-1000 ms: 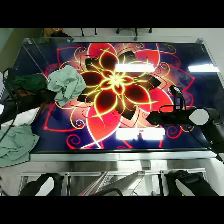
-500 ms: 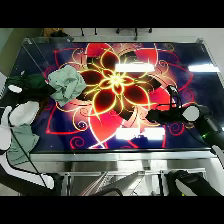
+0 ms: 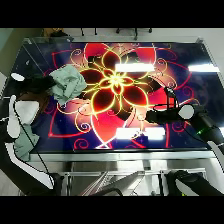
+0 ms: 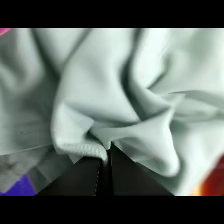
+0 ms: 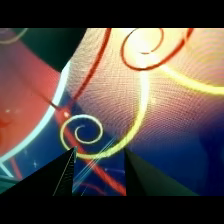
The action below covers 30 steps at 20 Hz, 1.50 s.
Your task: Fold the shirts.
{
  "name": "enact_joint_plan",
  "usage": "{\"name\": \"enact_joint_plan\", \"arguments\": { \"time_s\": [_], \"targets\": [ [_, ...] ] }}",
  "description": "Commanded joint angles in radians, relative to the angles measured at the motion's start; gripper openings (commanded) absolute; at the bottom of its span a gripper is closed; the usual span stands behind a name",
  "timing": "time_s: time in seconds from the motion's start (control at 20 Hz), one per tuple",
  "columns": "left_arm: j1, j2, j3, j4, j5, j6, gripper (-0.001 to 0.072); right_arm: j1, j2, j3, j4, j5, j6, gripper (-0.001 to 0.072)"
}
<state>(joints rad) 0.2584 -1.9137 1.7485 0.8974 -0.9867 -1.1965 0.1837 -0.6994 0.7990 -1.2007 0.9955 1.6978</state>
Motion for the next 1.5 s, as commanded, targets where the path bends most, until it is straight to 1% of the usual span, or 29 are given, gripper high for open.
{"name": "enact_joint_plan", "arguments": {
  "time_s": [0.0, 0.1, 0.2, 0.25, 0.3, 0.4, 0.45, 0.55, 0.65, 0.75, 0.85, 1.0, 1.05, 1.1, 1.15, 1.25, 1.35, 1.45],
  "targets": [
    [-0.030, 0.081, 0.145, -0.056, -0.205, -0.043, 0.0021, 0.000, -0.003, 0.009, -0.001, 0.000, -0.021, 0.0340],
    [-0.087, 0.175, 0.219, -0.145, -0.277, -0.045, 0.0021, -0.002, 0.003, 0.034, -0.001, 0.000, -0.054, 0.0340],
    [-0.182, 0.277, 0.297, -0.242, -0.335, -0.057, 0.0021, -0.021, 0.024, 0.072, -0.002, 0.005, -0.054, 0.0340],
    [-0.233, 0.324, 0.317, -0.267, -0.343, -0.072, 0.0021, -0.038, 0.040, 0.093, -0.005, 0.015, -0.054, 0.0340],
    [-0.288, 0.378, 0.320, -0.288, -0.334, -0.078, 0.0021, -0.060, 0.060, 0.112, -0.005, 0.031, -0.054, 0.0340],
    [-0.402, 0.493, 0.274, -0.289, -0.262, -0.079, 0.0022, -0.117, 0.107, 0.143, -0.012, 0.071, -0.055, 0.0340],
    [-0.449, 0.537, 0.243, -0.289, -0.225, -0.080, 0.0022, -0.148, 0.129, 0.152, -0.011, 0.088, -0.078, 0.0340],
    [-0.540, 0.608, 0.173, -0.288, -0.192, -0.080, 0.0022, -0.208, 0.172, 0.159, -0.011, 0.133, -0.099, 0.0340],
    [-0.620, 0.641, 0.082, -0.273, -0.192, -0.080, 0.0022, -0.256, 0.196, 0.159, -0.011, 0.196, -0.122, 0.0340],
    [-0.703, 0.643, -0.030, -0.198, -0.184, -0.080, 0.0022, -0.277, 0.195, 0.159, -0.012, 0.262, -0.133, 0.0340],
    [-0.775, 0.619, -0.144, -0.145, -0.147, -0.080, 0.0022, -0.275, 0.188, 0.158, -0.011, 0.292, -0.158, 0.0341],
    [-0.843, 0.535, -0.256, -0.140, -0.113, -0.082, 0.0029, -0.275, 0.171, 0.157, -0.011, 0.338, -0.158, 0.0341],
    [-0.850, 0.513, -0.267, -0.140, -0.116, -0.093, 0.0291, -0.275, 0.166, 0.157, -0.011, 0.350, -0.158, 0.0342],
    [-0.850, 0.495, -0.267, -0.140, -0.126, -0.116, 0.0699, -0.275, 0.163, 0.157, -0.011, 0.353, -0.158, 0.0342],
    [-0.839, 0.486, -0.265, -0.141, -0.139, -0.140, 0.0699, -0.275, 0.159, 0.157, -0.011, 0.354, -0.158, 0.0342],
    [-0.792, 0.490, -0.266, -0.137, -0.169, -0.141, 0.0699, -0.275, 0.150, 0.157, -0.011, 0.374, -0.157, 0.0342],
    [-0.723, 0.493, -0.266, -0.124, -0.228, -0.149, 0.0699, -0.275, 0.134, 0.156, -0.012, 0.388, -0.157, 0.0342],
    [-0.657, 0.492, -0.268, -0.063, -0.299, -0.208, 0.0699, -0.275, 0.120, 0.156, -0.011, 0.390, -0.157, 0.0342]
  ]
}}
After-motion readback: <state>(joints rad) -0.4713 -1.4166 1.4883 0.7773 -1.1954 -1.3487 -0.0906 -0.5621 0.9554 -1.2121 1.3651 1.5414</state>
